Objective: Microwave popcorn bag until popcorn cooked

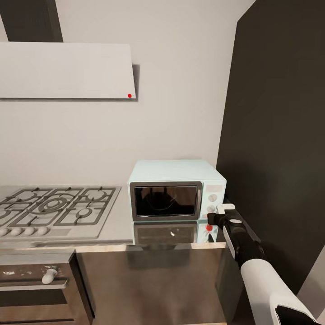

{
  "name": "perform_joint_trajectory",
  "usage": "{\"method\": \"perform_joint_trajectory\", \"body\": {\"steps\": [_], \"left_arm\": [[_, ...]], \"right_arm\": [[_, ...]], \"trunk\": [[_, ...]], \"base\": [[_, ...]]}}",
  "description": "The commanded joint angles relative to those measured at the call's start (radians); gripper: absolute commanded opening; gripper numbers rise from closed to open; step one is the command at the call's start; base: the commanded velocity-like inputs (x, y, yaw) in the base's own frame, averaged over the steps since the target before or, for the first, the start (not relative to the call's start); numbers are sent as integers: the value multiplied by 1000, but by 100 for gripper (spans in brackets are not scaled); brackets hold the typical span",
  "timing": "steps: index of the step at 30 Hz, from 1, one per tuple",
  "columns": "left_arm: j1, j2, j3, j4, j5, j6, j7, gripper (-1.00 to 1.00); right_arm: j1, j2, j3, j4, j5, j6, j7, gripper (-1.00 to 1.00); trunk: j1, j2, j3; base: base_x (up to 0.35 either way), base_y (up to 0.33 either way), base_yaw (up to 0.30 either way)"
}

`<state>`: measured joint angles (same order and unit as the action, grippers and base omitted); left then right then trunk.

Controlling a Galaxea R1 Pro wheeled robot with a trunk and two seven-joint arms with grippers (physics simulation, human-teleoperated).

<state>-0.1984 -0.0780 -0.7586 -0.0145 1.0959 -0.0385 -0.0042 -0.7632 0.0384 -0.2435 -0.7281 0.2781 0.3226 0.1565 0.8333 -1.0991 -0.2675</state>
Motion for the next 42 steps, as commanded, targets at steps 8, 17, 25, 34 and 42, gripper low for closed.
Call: {"method": "perform_joint_trajectory", "body": {"steps": [8,17,25,34,42], "left_arm": [[-1,0,-8,1,7,-3,0,100],[-1,0,-9,-1,7,-3,0,100],[-1,0,-8,-1,8,-3,0,100],[-1,0,-8,-1,9,-3,0,100],[-1,0,-8,-1,11,-3,0,100]], "right_arm": [[-1,2,-7,22,10,2,8,-100],[-1,2,-7,27,10,1,8,-100],[-1,1,-7,27,9,1,6,-100],[-1,0,-8,60,27,-25,6,-100],[-1,0,-7,62,30,-30,8,-100]], "trunk": [[0,-1,-1],[0,-1,-1],[0,-1,-1],[0,-1,-1],[0,-1,-1]], "base": [[0,0,0],[2,0,0],[142,0,0],[4,0,0],[0,0,0]]}}
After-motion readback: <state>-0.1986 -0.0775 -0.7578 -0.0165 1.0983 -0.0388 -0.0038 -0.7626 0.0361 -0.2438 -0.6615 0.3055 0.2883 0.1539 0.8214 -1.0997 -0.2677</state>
